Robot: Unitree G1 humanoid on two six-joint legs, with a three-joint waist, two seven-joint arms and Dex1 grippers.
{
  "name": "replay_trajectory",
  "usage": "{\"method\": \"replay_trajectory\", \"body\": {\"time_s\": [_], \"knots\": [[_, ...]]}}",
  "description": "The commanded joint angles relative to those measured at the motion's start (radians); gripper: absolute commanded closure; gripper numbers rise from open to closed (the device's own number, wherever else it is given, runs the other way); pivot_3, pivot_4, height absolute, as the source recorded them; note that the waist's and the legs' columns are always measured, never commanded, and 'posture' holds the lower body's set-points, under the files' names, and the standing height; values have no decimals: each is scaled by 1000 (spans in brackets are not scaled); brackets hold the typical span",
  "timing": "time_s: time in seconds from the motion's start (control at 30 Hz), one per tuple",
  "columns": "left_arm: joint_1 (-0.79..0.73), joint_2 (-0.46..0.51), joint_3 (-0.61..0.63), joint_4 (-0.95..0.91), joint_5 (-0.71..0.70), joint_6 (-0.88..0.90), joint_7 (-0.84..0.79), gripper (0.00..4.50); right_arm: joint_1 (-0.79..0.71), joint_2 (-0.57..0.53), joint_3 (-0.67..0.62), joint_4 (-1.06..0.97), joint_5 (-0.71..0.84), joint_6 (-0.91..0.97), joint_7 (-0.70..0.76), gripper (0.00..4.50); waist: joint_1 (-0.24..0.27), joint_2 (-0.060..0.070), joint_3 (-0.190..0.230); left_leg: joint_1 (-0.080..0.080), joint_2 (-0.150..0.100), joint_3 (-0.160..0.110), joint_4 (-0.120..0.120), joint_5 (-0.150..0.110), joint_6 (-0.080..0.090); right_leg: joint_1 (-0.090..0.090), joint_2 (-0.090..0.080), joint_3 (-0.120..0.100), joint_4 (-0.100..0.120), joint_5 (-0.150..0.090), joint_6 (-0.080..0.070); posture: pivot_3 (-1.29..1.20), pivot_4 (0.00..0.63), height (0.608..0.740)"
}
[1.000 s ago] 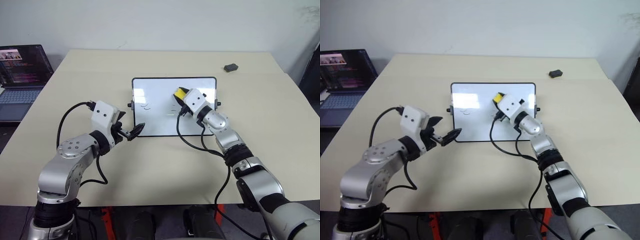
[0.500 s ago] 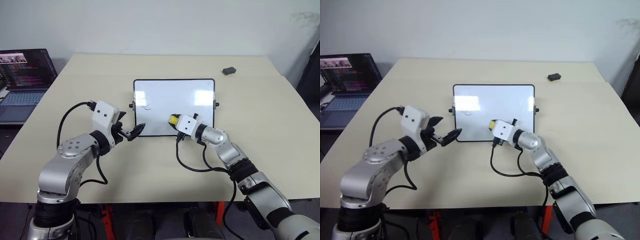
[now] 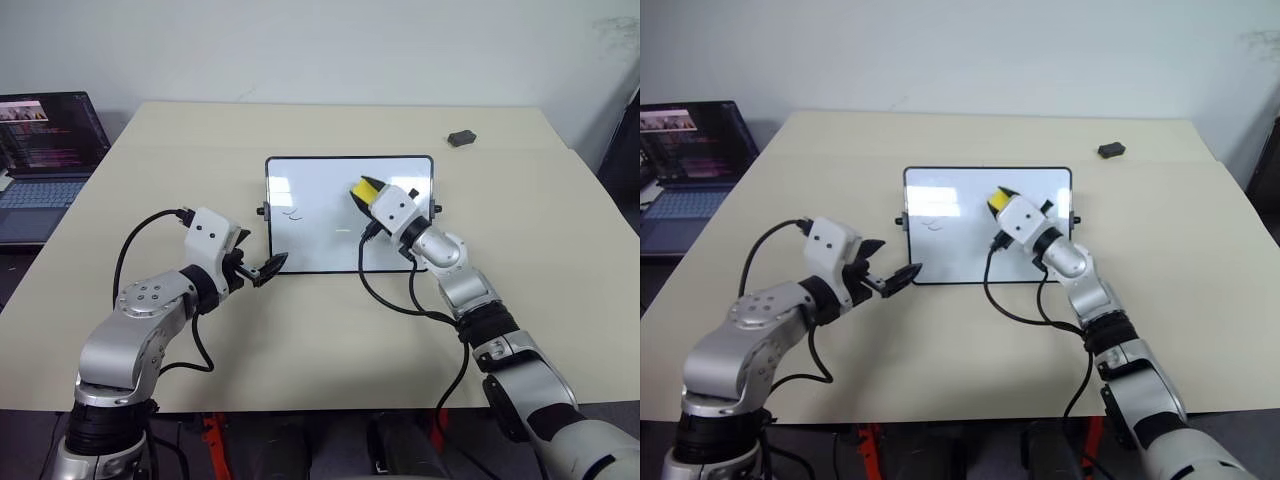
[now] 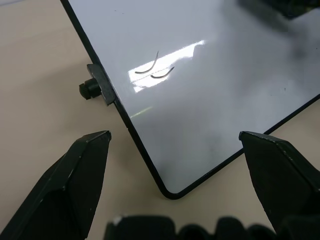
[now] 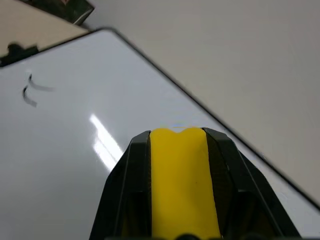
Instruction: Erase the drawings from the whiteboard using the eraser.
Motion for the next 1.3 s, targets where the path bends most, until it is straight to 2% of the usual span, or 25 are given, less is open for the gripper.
{"method": "replay_trajectory", "body": {"time_s": [0.03,0.27,0.47,0.67,0.77,0.93,1.17,1.3], "knots": [[-7,12,9,-15,7,-28,-3,0,29,3,28,-43,-1,49,52,3357,0,0,0,0,0,0,0,0,0,0,0,0,0,0,0,0,150,740],[-15,8,2,3,23,-41,6,0,112,-15,64,-135,15,116,164,3357,0,0,0,1,0,0,0,0,0,0,0,0,1,0,0,0,150,740],[-14,-19,6,23,38,-66,29,0,147,-13,-31,-289,128,91,160,3357,1,0,0,1,0,-1,1,0,0,0,0,-1,2,0,0,0,150,740],[2,-50,27,31,62,-110,72,0,303,-52,-91,-521,205,133,168,3357,10,0,0,0,0,-1,0,0,0,0,0,-1,0,0,1,0,150,740],[21,-91,46,27,65,-161,108,0,431,-50,-118,-648,266,259,151,3357,12,0,0,-1,0,-1,0,-1,0,0,-1,-1,-1,0,1,0,150,740],[61,-179,58,8,87,-234,183,0,557,-11,-172,-777,354,422,95,3357,11,0,0,-1,0,-1,0,-1,0,0,-1,-1,-1,0,1,0,150,740],[126,-220,52,-2,109,-283,221,0,638,-26,-163,-820,348,441,97,3357,11,0,0,1,0,-1,0,-1,0,2,0,-1,0,-1,1,0,150,740],[144,-234,66,-3,100,-284,232,0,625,-35,-147,-824,334,422,109,3357,11,0,0,1,0,0,1,-1,0,1,0,0,-1,-1,1,0,150,740]]}}
